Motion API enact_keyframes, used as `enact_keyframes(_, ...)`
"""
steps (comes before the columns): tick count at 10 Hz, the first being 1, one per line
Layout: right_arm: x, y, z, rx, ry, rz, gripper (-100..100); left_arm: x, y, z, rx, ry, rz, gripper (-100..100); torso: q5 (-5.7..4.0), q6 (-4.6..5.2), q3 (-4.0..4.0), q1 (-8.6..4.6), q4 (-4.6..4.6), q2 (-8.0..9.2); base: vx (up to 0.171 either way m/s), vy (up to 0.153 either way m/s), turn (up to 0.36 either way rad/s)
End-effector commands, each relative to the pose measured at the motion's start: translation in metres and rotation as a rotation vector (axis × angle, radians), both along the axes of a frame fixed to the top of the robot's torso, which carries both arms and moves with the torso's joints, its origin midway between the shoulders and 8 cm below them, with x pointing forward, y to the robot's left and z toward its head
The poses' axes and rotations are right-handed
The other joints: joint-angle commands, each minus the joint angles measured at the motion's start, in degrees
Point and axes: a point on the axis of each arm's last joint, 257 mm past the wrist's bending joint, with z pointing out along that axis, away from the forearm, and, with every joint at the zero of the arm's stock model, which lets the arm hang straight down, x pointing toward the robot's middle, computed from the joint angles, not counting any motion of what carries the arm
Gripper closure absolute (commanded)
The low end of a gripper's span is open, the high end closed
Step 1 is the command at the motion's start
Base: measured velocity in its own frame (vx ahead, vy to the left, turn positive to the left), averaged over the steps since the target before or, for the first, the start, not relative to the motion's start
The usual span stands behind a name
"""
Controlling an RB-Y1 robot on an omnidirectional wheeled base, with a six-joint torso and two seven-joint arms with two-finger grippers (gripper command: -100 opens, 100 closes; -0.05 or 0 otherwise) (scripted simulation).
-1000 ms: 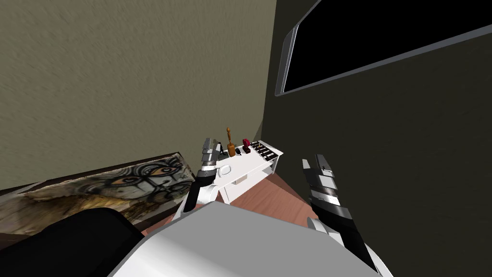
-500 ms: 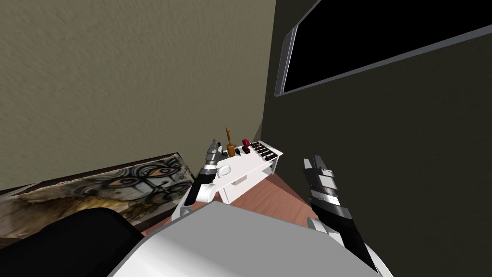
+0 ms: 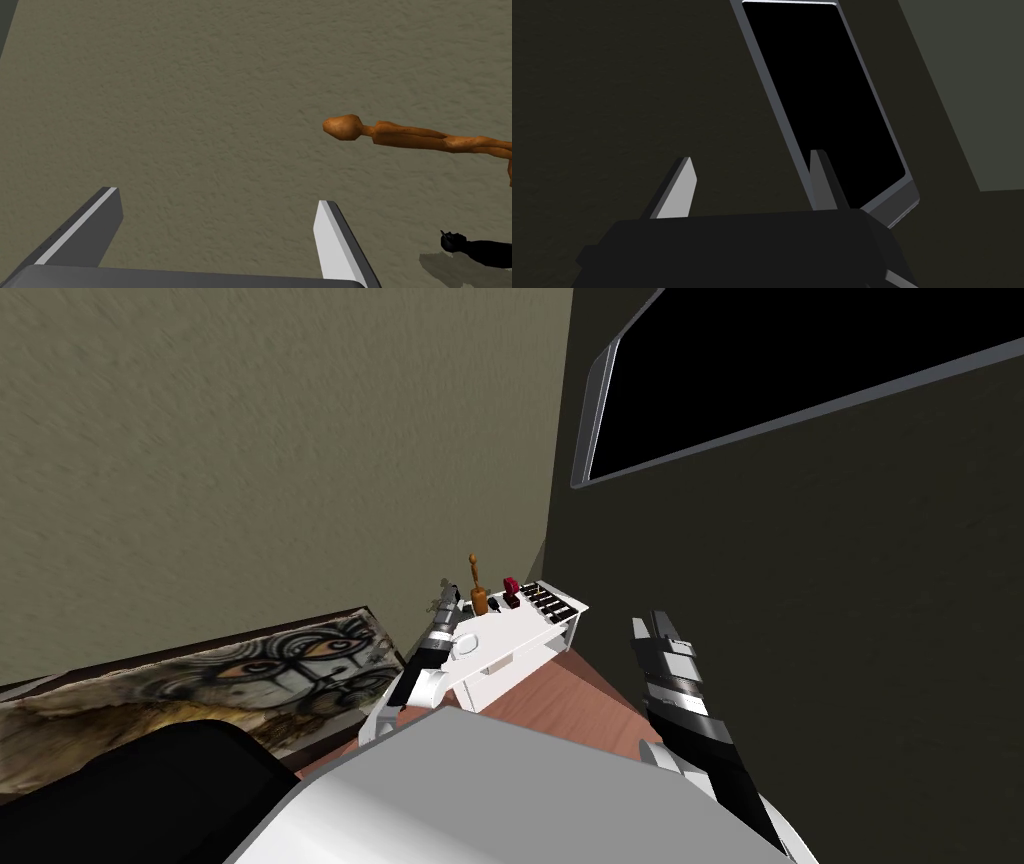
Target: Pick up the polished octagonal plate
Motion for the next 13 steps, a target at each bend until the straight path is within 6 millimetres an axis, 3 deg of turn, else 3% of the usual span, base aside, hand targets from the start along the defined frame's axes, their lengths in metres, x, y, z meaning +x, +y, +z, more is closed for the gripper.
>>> enact_keyframes(1,0.0,0.0,0.0,0.0,0.0,0.0,0,0.008,0.003,-0.009,-0.004,0.036,0.004,-100,0.0,0.0,0.0,0.0,0.0,0.0,0.019,-0.006,-0.002)
enact_keyframes(7,0.0,0.0,0.0,0.0,0.0,0.0,0,0.037,0.035,-0.085,-0.046,0.273,0.047,-100,0.0,0.0,-0.01,0.0,0.0,-0.01,0.024,-0.009,-0.01)
enact_keyframes(10,0.0,0.0,0.0,0.0,0.0,0.0,0,0.042,0.043,-0.107,-0.06,0.343,0.058,-100,0.0,0.0,-0.01,0.01,0.0,-0.02,0.023,-0.005,-0.006)
enact_keyframes(11,0.0,0.0,0.0,0.0,0.0,0.0,0,0.045,0.05,-0.123,-0.072,0.393,0.069,-100,0.0,0.0,0.0,0.01,0.0,0.0,0.022,-0.005,-0.009)
enact_keyframes(12,0.0,0.0,0.0,0.0,0.0,0.0,0,0.045,0.05,-0.125,-0.073,0.399,0.069,-100,0.0,-0.01,0.0,0.01,0.0,0.01,0.018,-0.005,-0.003)
enact_keyframes(13,0.0,0.0,0.0,0.0,0.0,0.0,0,0.047,0.058,-0.141,-0.085,0.445,0.081,-100,-0.01,0.0,0.01,0.0,0.0,0.02,0.022,-0.009,-0.013)
